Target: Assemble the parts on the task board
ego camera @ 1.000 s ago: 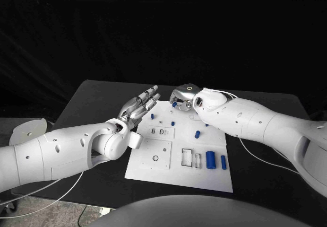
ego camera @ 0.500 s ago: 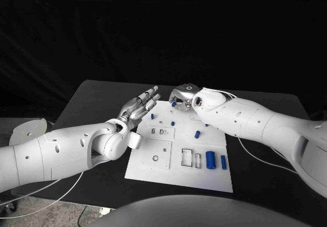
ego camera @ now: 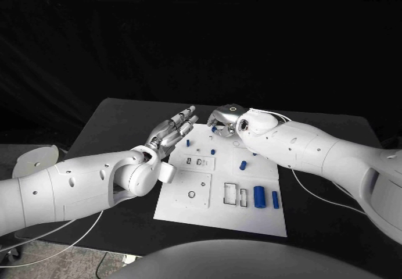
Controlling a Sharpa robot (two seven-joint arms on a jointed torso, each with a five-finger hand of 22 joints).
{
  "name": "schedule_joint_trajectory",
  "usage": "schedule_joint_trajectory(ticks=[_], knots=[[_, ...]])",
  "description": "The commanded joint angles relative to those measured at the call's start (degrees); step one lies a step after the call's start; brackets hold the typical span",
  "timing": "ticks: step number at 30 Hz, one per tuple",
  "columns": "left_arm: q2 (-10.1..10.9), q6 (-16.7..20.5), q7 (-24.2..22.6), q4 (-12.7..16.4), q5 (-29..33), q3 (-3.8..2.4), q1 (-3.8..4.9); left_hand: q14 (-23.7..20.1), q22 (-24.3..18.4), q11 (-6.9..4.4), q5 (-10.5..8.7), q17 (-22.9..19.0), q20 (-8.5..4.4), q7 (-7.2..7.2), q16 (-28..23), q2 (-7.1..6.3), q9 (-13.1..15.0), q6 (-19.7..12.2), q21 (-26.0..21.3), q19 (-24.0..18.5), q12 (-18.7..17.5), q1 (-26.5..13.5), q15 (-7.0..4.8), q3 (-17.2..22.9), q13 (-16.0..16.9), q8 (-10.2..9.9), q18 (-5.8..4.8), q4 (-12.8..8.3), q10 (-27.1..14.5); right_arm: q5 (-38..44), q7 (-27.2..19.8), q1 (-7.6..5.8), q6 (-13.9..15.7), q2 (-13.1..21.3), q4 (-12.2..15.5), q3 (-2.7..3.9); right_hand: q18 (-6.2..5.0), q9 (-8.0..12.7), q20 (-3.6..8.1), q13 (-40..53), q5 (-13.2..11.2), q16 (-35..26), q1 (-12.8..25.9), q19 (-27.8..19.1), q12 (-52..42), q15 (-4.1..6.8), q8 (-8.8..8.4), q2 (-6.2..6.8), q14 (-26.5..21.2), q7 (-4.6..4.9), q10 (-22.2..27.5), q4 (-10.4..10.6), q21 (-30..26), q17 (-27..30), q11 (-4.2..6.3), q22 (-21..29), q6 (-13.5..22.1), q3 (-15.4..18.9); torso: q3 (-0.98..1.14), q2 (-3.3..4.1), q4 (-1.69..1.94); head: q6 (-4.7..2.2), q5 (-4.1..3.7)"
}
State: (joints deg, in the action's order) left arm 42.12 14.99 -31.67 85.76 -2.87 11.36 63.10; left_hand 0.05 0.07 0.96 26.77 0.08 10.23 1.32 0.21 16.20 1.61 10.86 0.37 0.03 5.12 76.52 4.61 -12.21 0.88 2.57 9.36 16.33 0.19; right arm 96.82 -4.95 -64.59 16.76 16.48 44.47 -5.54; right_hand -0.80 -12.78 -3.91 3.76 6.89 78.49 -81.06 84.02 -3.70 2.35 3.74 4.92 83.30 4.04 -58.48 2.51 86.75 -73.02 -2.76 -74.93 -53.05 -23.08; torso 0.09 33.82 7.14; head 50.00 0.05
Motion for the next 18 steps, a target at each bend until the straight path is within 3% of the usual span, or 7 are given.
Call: schedule_joint_trajectory(ticks=[1, 12, 18], knots=[[-0.23, -1.07, -0.32, 0.0, -0.06, -0.04, 0.03, -0.05, -0.07, 0.28, 0.3, -0.08, 0.28, 0.4, -0.21, 0.13, 0.09, -0.1, -0.37, -0.03, 0.17, 0.51, 0.41, 0.4, 0.07, 0.29, 0.28, 0.02, 0.0, -1.17, -0.18, 0.04, -1.17, -0.11, 0.04, -0.01, -0.49, 0.16, -0.41, -0.02, -0.13, -0.37, 0.25, 2.18, 0.26, -0.37, -0.25, 0.5, -0.02, -0.08, 0.71, 0.38, -0.32, 0.08, -0.02, -12.34, 0.63, 0.08, 0.01, 0.0, 0.02, 0.0, 0.0], [-0.23, -1.18, -0.19, -0.13, 0.24, -0.04, 0.02, -0.05, -0.07, 0.35, 0.31, -0.08, 0.31, 0.42, -0.21, 0.16, 0.09, -0.14, -0.37, -0.03, 0.27, 0.53, 0.45, 0.45, 0.08, 0.29, 0.26, 0.02, 0.01, -1.41, 0.46, 0.11, -1.56, 0.17, -0.12, -0.01, -0.61, 0.3, -0.5, 0.0, 0.02, -0.76, 0.07, 1.85, 0.24, -0.45, -0.01, 0.47, -0.27, 0.24, 1.55, 0.36, -0.68, 0.61, -0.18, -12.12, 0.57, 0.04, -0.05, -0.01, -0.06, 0.0, 0.07], [-0.4, -1.32, -0.15, -0.28, 0.32, -0.03, -0.03, -0.05, -0.07, 0.43, 0.35, -0.08, 0.35, 0.44, -0.21, 0.21, 0.08, -0.17, -0.37, -0.03, 0.28, 0.57, 0.51, 0.52, 0.08, 0.29, 0.24, 0.02, 0.02, -1.6, 0.64, 0.18, -1.29, 0.31, -0.07, -0.01, -0.75, 0.85, -0.7, -0.08, 0.14, -1.25, 0.08, 1.47, 0.3, -0.61, -0.06, 0.1, -0.56, 0.69, 4.94, 0.49, -1.16, 1.29, -0.36, -11.86, 1.25, 0.53, -0.01, -0.01, -0.02, 0.0, 0.07]])
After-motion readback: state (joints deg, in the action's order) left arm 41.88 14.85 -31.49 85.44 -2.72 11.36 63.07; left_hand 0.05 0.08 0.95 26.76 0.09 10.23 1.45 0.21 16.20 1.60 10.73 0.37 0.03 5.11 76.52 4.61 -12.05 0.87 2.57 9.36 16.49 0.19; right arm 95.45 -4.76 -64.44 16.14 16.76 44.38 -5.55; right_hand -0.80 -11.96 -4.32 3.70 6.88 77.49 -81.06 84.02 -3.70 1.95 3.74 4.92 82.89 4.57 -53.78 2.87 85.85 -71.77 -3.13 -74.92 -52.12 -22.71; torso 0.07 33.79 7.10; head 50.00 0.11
